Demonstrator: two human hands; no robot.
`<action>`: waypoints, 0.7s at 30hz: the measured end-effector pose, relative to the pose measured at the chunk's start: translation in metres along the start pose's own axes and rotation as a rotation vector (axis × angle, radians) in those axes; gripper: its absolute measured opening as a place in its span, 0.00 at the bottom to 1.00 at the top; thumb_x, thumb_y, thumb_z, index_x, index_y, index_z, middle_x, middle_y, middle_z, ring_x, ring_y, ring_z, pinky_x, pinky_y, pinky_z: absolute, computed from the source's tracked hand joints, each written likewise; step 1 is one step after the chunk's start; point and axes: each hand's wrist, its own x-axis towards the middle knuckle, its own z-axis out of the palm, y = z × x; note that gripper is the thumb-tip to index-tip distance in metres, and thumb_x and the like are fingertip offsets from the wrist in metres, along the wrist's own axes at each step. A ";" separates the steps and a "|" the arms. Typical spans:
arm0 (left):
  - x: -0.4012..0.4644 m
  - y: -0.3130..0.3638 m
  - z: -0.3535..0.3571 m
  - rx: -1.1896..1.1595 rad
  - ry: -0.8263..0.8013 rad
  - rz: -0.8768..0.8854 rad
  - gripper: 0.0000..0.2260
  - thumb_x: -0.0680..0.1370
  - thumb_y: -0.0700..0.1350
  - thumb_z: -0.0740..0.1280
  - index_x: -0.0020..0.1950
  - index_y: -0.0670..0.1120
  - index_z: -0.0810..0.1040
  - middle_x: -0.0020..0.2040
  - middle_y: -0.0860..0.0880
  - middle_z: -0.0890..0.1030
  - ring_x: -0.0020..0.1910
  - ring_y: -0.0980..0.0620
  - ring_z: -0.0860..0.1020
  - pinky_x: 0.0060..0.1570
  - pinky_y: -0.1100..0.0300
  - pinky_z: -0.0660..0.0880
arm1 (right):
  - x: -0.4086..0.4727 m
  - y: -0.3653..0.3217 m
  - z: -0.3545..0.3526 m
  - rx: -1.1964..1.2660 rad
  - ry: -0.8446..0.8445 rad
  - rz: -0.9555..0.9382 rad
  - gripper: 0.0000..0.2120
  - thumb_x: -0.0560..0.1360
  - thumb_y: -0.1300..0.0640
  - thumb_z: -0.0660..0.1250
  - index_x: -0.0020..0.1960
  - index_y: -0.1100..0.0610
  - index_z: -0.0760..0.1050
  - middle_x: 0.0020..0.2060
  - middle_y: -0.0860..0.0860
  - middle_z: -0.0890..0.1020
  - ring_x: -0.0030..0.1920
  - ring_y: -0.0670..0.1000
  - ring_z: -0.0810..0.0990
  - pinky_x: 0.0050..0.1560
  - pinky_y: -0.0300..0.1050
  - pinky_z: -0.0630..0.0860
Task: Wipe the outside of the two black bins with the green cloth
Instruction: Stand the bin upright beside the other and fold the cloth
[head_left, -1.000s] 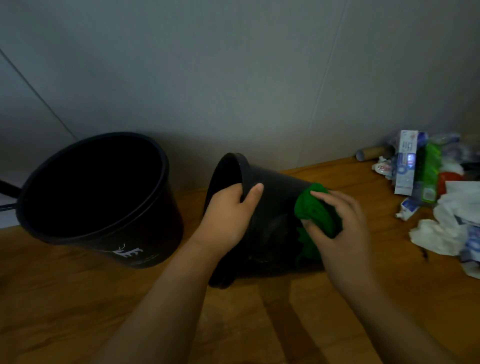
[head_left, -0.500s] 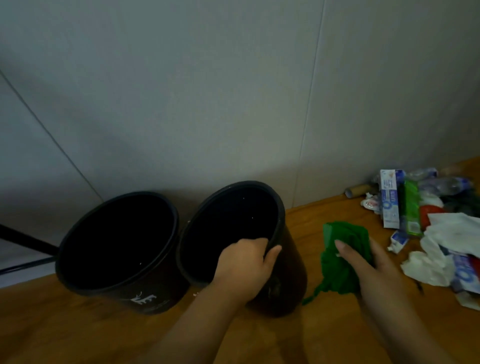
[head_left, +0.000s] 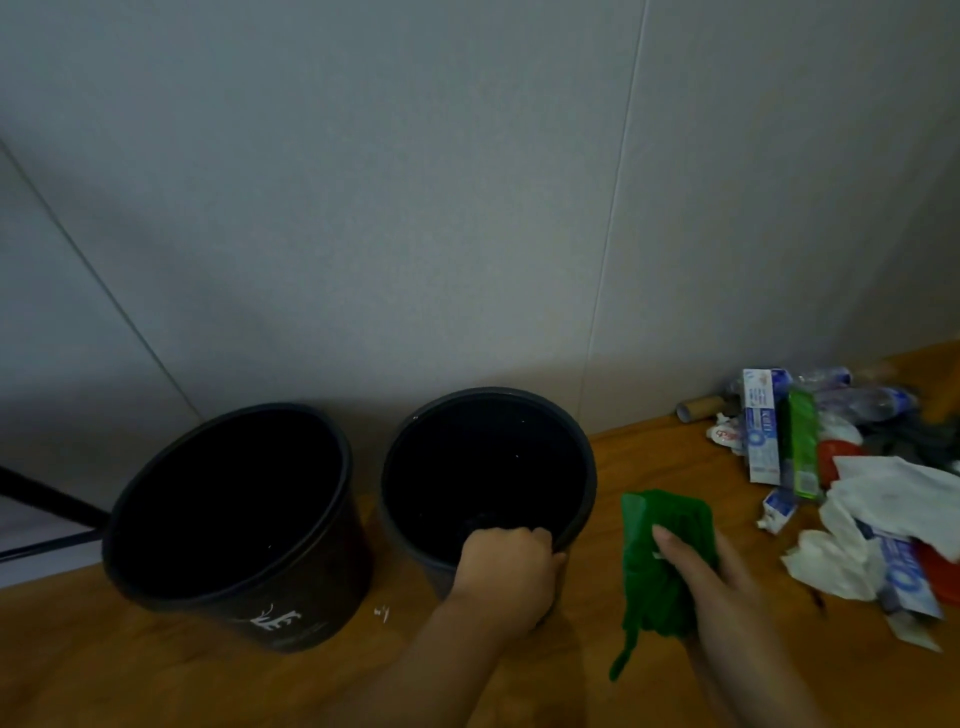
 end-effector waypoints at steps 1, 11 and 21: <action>0.002 -0.002 0.003 0.025 -0.004 -0.001 0.15 0.85 0.54 0.52 0.57 0.45 0.72 0.49 0.45 0.79 0.39 0.45 0.75 0.34 0.54 0.67 | 0.000 0.001 0.001 -0.004 0.003 0.005 0.20 0.73 0.57 0.70 0.64 0.51 0.75 0.53 0.55 0.82 0.53 0.60 0.80 0.55 0.58 0.77; -0.002 -0.063 0.004 -0.039 -0.043 0.142 0.24 0.81 0.64 0.53 0.70 0.50 0.68 0.63 0.48 0.77 0.60 0.48 0.76 0.61 0.51 0.73 | 0.001 0.009 0.013 -0.020 0.008 0.055 0.16 0.74 0.58 0.70 0.61 0.52 0.76 0.52 0.57 0.82 0.52 0.60 0.81 0.50 0.56 0.77; -0.028 -0.112 0.007 0.148 0.041 0.250 0.13 0.84 0.51 0.57 0.66 0.51 0.74 0.54 0.49 0.79 0.54 0.47 0.78 0.52 0.53 0.74 | -0.003 0.014 0.024 -0.059 -0.035 0.068 0.19 0.73 0.57 0.70 0.64 0.51 0.74 0.53 0.56 0.81 0.52 0.60 0.80 0.55 0.60 0.76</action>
